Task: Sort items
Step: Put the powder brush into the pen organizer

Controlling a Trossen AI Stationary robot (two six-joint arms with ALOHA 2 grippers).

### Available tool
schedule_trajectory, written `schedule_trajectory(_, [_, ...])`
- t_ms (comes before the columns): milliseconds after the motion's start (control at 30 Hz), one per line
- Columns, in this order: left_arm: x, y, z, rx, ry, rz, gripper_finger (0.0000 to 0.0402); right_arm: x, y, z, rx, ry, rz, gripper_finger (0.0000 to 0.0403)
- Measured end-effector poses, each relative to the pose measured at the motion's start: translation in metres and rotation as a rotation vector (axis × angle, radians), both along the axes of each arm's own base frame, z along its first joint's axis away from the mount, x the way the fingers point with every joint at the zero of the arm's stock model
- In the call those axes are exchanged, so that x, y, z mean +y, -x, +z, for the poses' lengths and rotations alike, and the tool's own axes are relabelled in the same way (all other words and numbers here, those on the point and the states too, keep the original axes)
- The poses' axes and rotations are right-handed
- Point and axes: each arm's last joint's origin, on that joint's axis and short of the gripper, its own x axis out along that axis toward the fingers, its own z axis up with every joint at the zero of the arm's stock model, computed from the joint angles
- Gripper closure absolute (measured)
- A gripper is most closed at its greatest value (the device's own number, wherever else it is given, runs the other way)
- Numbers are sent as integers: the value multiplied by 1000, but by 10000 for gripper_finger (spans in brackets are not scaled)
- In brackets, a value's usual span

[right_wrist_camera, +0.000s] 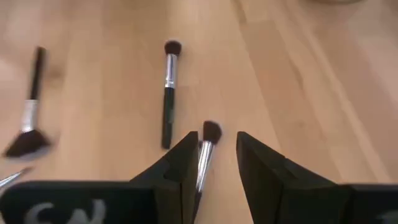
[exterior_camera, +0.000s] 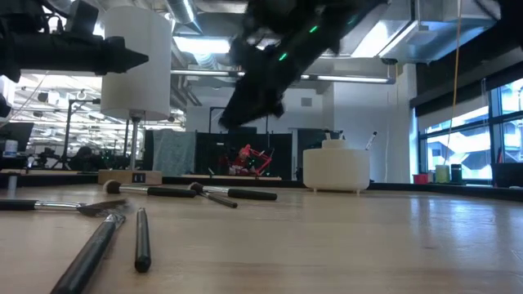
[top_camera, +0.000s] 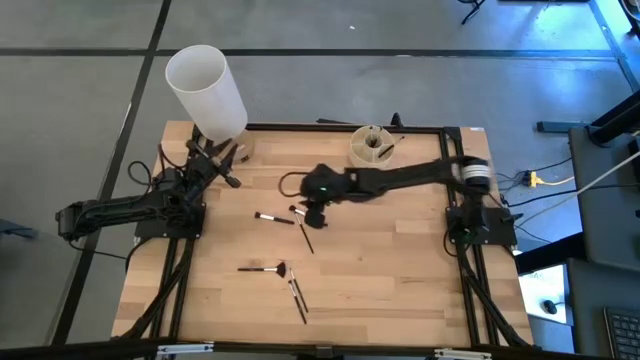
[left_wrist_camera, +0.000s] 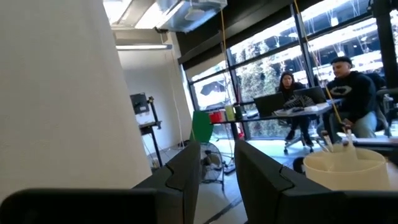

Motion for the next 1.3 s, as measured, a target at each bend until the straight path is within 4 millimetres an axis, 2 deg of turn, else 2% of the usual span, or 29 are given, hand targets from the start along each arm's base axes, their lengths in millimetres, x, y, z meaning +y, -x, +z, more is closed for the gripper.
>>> schedule_trajectory(233, [0, 1, 3, -15, -30, 8, 307, -8, -35, -31, 197, 46, 62, 292])
schedule_trajectory(467, [0, 1, 4, -18, -32, 7, 306, -9, -60, -32, 151, 50, 92, 292])
schedule_trajectory(667, [0, 1, 4, -17, -33, 4, 307, -10, -65, -45, 170, 6, 87, 292])
schedule_trajectory(833, [0, 1, 3, -15, -30, 2, 307, -12, -65, -66, 226, -37, 45, 292])
schedule_trajectory(1000, [0, 1, 3, -25, -16, -5, 307, -14, -64, -69, 244, -38, 40, 296])
schedule_trajectory(1100, [0, 1, 2, -20, -12, -6, 306, -14, -64, -69, 245, -36, 43, 323])
schedule_trajectory(1200, [0, 0, 2, -15, -10, -6, 307, -14, -64, -67, 252, -26, 56, 378])
schedule_trajectory(1300, [0, 0, 1, -10, -8, -6, 307, -13, -64, -62, 247, -15, 69, 388])
